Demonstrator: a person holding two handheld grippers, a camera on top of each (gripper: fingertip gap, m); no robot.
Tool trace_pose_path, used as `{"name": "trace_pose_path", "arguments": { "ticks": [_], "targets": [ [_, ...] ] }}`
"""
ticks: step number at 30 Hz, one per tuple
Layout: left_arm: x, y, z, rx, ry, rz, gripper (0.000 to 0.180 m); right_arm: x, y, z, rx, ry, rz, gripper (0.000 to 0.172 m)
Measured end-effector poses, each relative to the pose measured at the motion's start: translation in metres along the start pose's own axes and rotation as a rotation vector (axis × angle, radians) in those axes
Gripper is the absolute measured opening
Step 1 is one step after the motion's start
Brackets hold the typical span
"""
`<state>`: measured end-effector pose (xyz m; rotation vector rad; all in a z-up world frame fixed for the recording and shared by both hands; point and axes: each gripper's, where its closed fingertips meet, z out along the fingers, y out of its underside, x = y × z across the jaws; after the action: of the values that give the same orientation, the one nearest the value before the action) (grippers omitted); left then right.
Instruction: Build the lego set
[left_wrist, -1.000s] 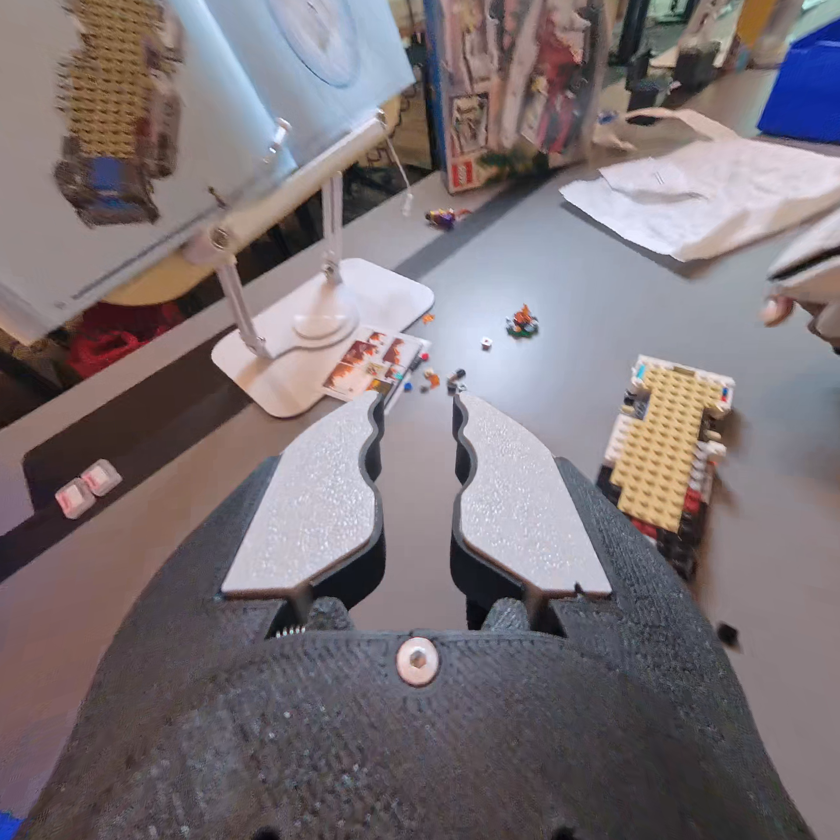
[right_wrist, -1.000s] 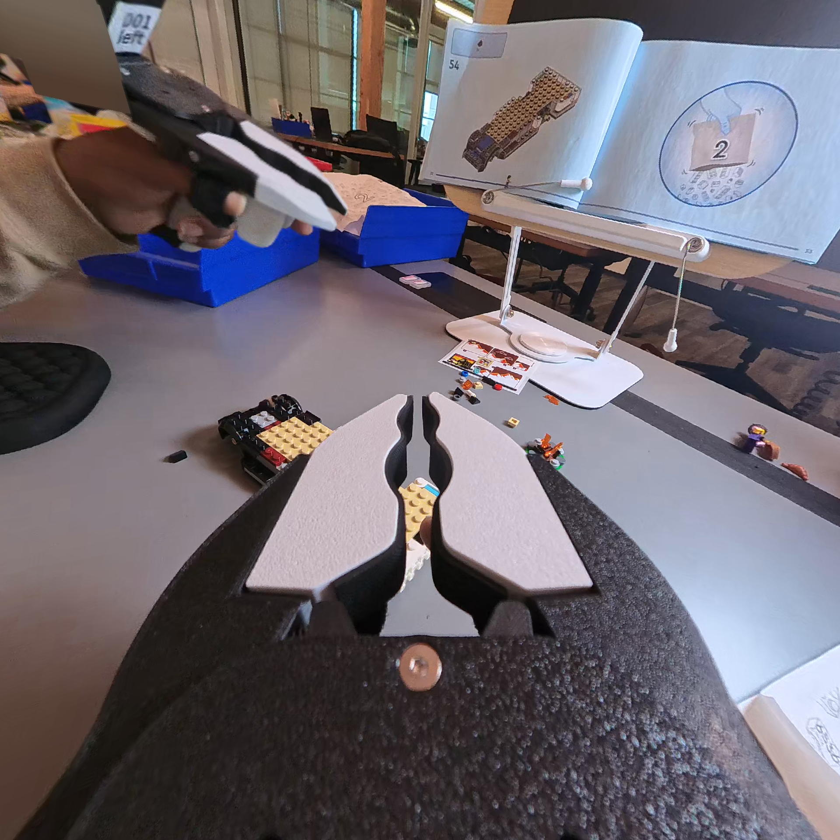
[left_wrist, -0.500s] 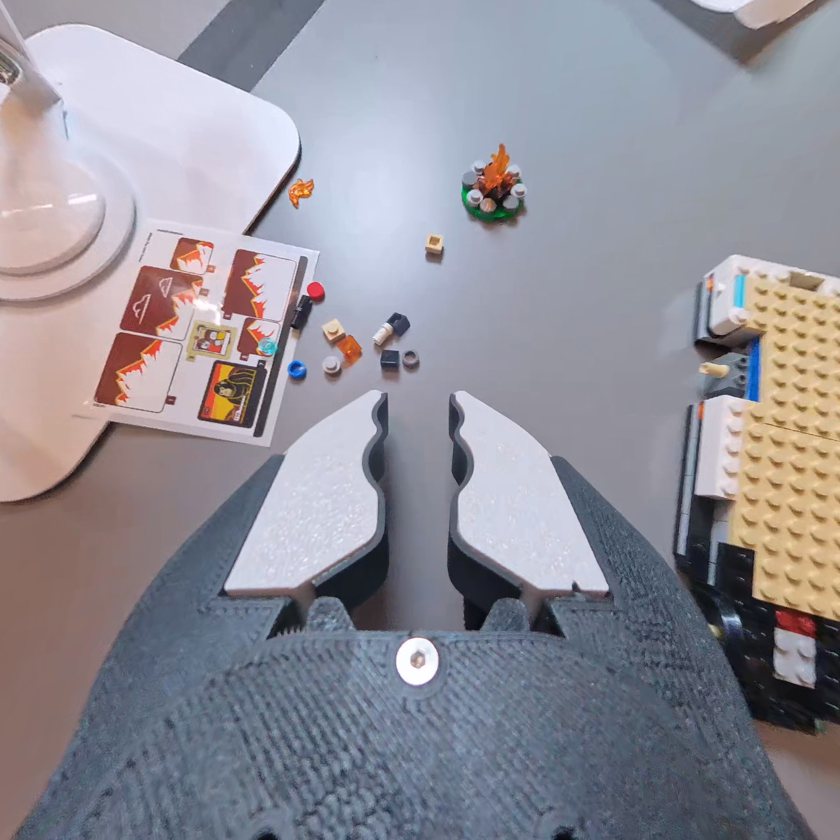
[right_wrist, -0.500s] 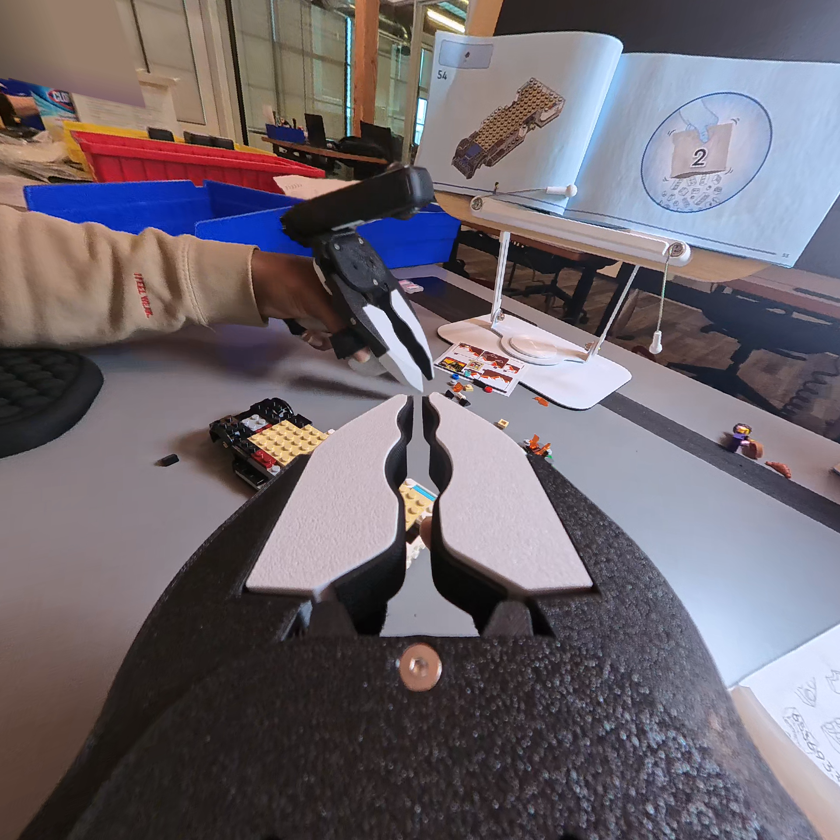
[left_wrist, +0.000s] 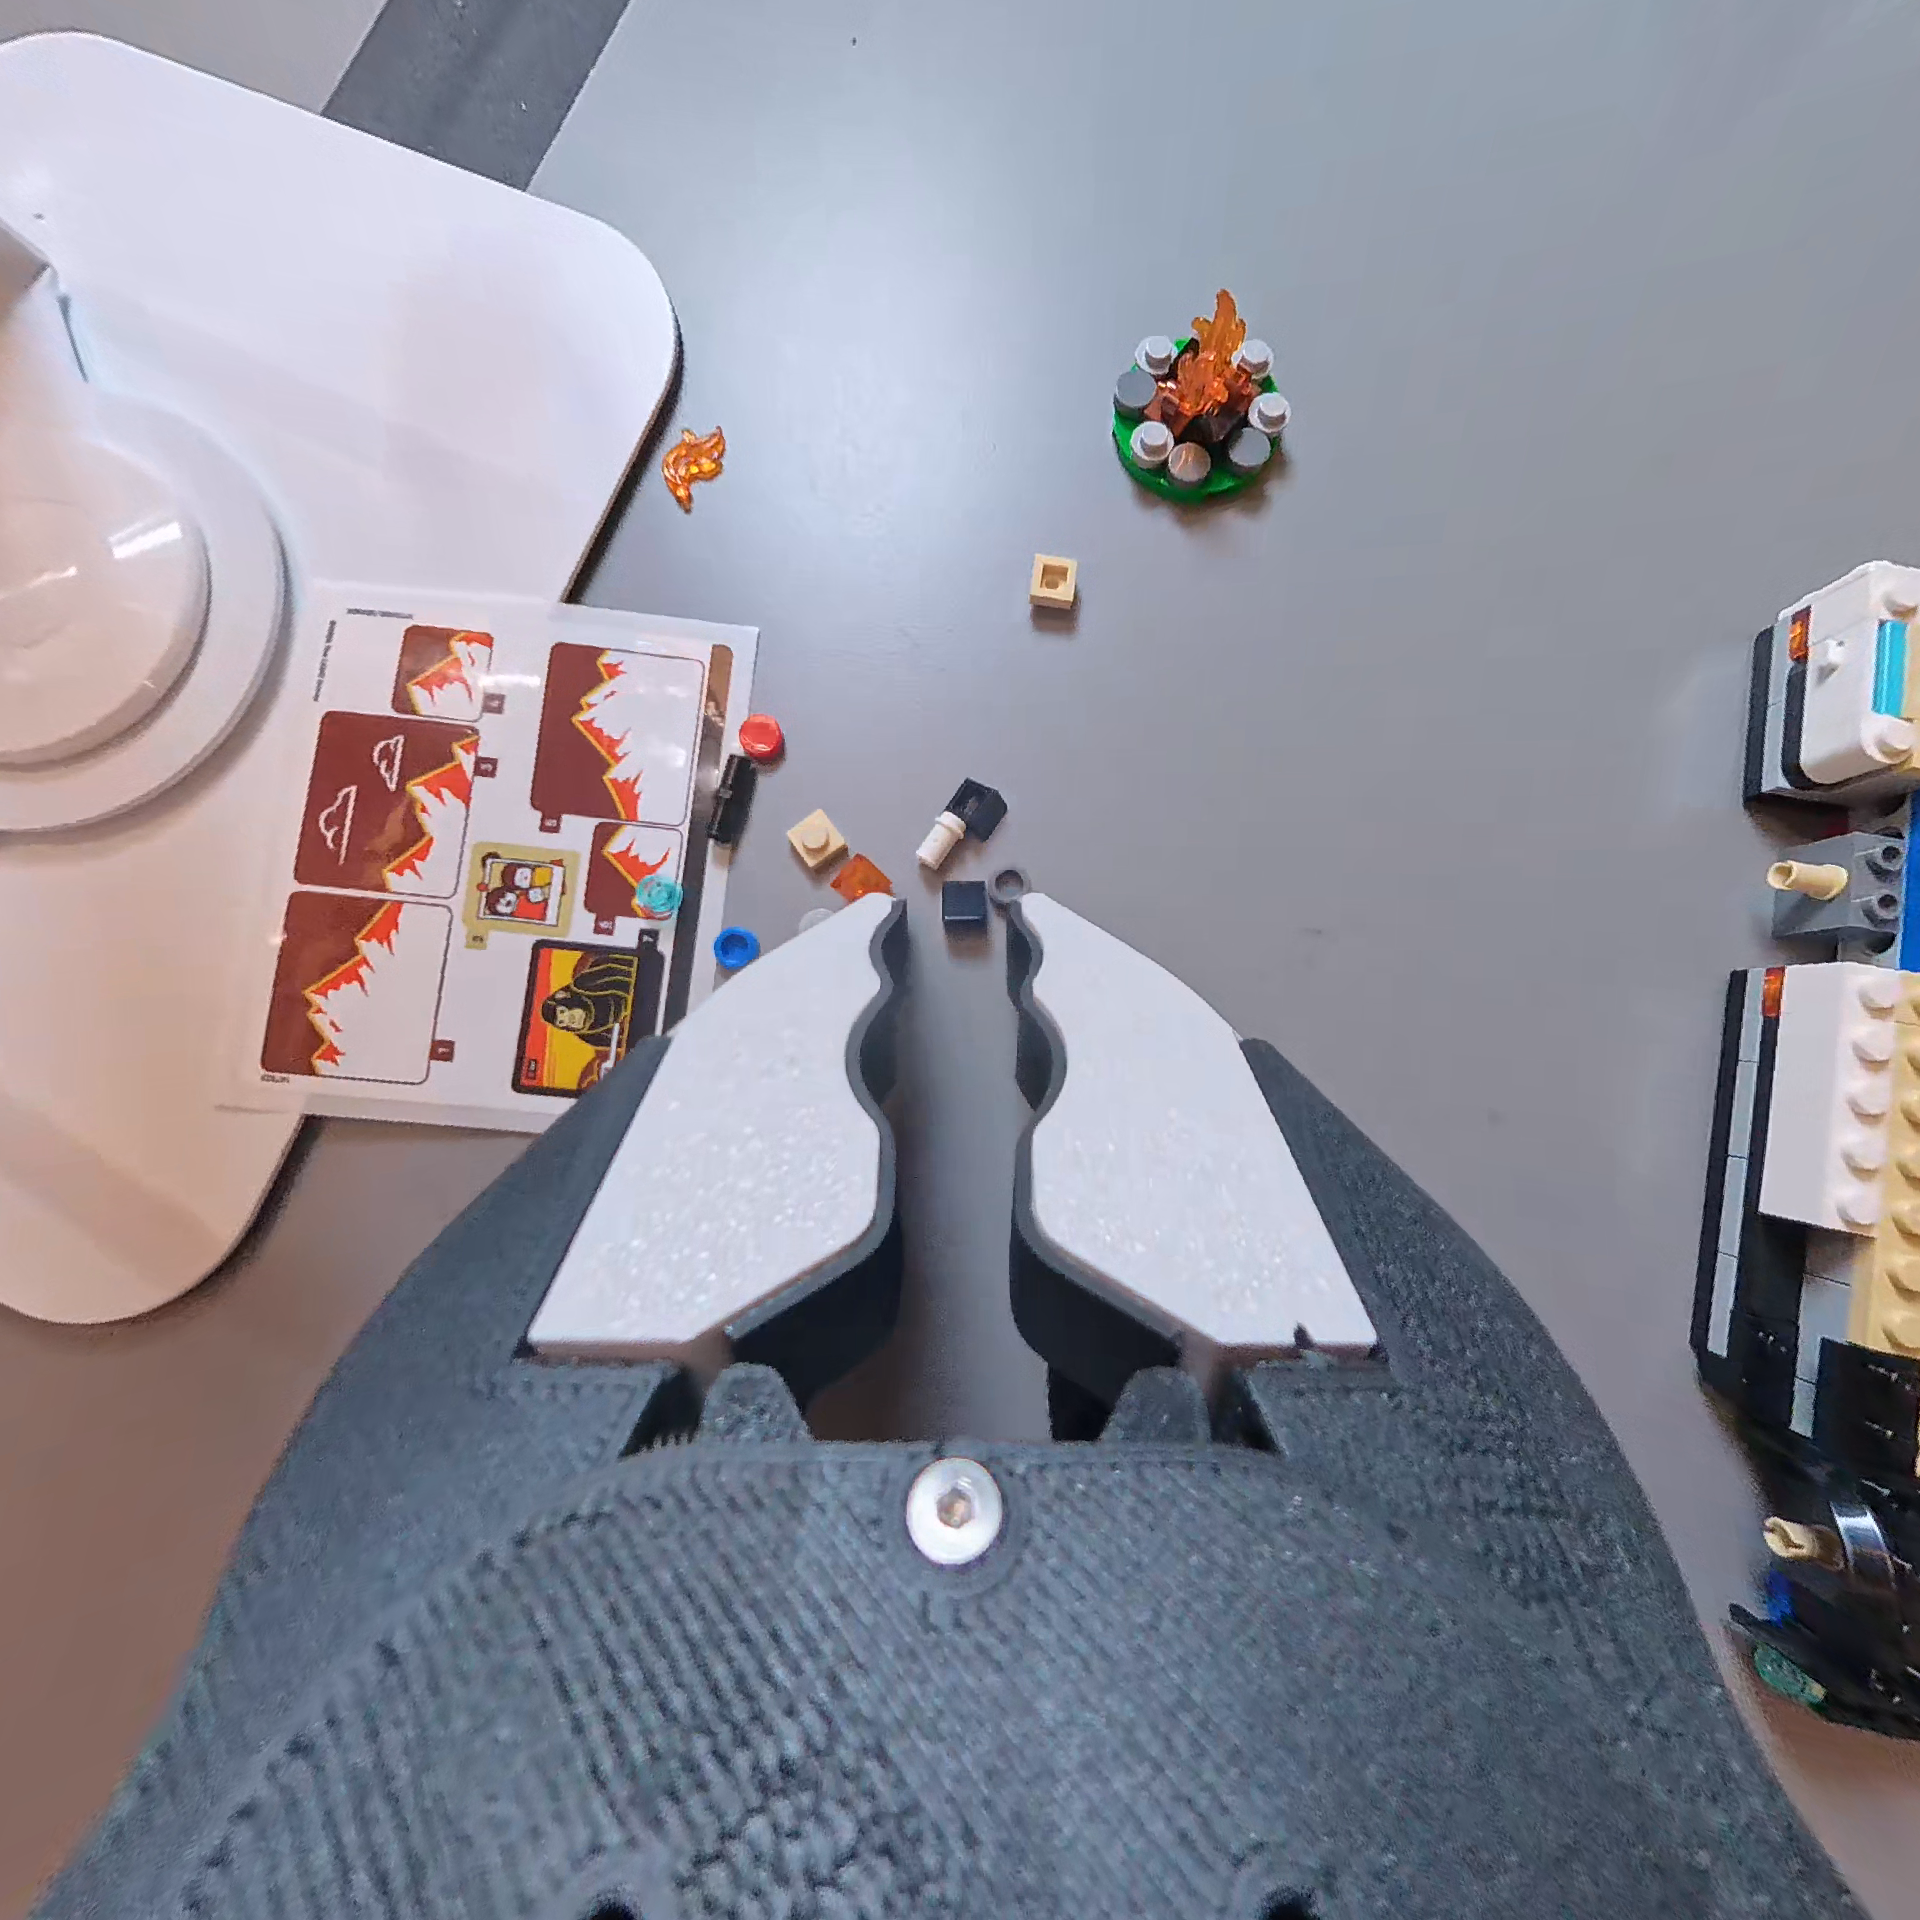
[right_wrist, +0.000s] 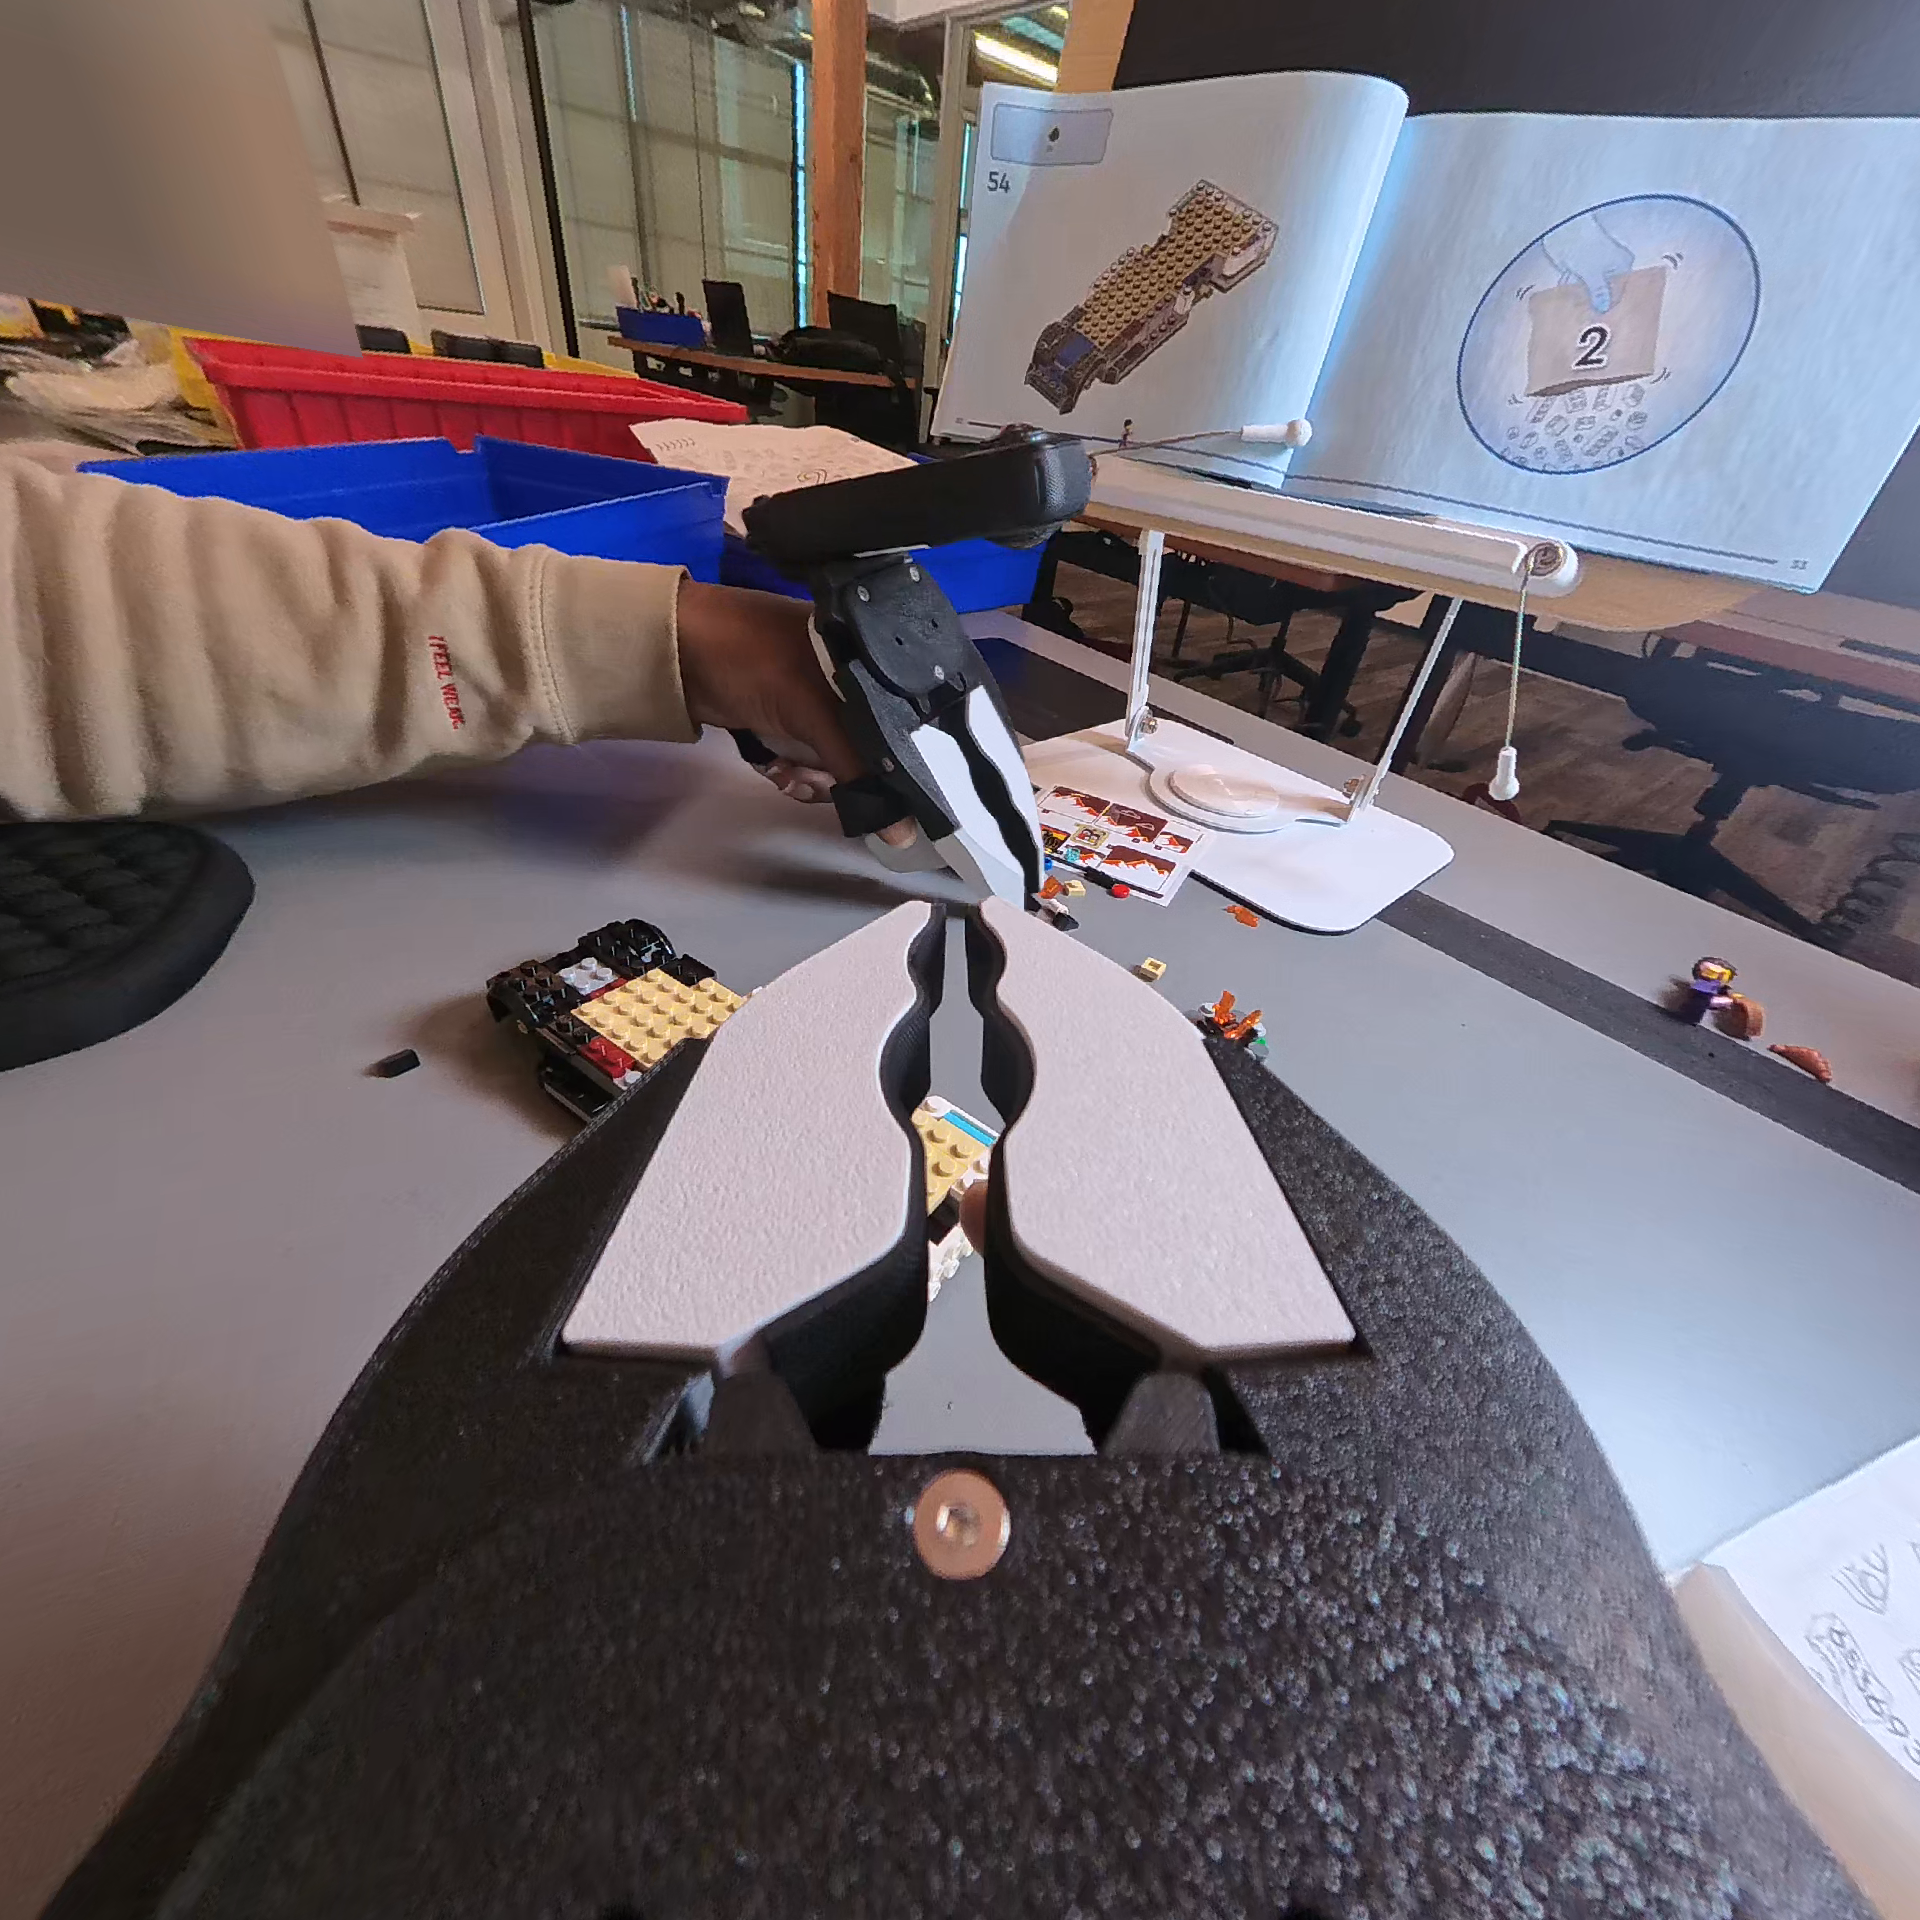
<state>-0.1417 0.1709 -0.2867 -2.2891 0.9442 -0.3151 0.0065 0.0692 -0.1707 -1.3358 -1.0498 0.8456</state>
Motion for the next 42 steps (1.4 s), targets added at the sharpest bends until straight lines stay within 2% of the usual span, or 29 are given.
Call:
{"name": "trace_pose_path", "arguments": {
  "ticks": [6, 8, 11, 14, 17, 20, 23, 28, 42],
  "targets": [
    [0.001, 0.0, 0.001, -0.02, 0.022, -0.003, 0.016, 0.0, 0.0, 0.0, -0.002, -0.002, 0.002, 0.004],
    [0.0, 0.0, 0.001, -0.02, 0.009, 0.009, 0.008, 0.0, 0.001, 0.0, -0.005, -0.002, 0.0, 0.004],
    [0.004, 0.005, -0.004, -0.012, 0.003, 0.02, 0.008, 0.0, 0.001, 0.0, -0.006, 0.001, -0.004, 0.004],
    [0.015, 0.017, -0.024, 0.016, -0.008, 0.033, 0.008, 0.001, 0.0, 0.0, -0.001, 0.002, 0.001, 0.004],
    [0.037, 0.034, -0.058, 0.035, 0.009, 0.021, 0.008, 0.0, 0.0, 0.0, 0.0, -0.004, 0.008, 0.004],
    [0.068, 0.061, -0.087, 0.03, 0.04, 0.011, 0.008, -0.002, 0.0, 0.0, -0.002, -0.007, 0.0, 0.004],
    [0.103, 0.091, -0.102, -0.01, 0.09, 0.008, 0.008, -0.004, 0.002, 0.002, -0.009, -0.011, -0.004, 0.004],
    [0.14, 0.12, -0.105, -0.071, 0.114, 0.041, 0.008, -0.009, 0.008, 0.005, -0.032, -0.014, -0.016, 0.004],
    [0.146, 0.126, -0.108, -0.072, 0.133, 0.038, 0.034, -0.014, 0.017, 0.011, -0.071, -0.004, -0.065, 0.004]
  ]
}}
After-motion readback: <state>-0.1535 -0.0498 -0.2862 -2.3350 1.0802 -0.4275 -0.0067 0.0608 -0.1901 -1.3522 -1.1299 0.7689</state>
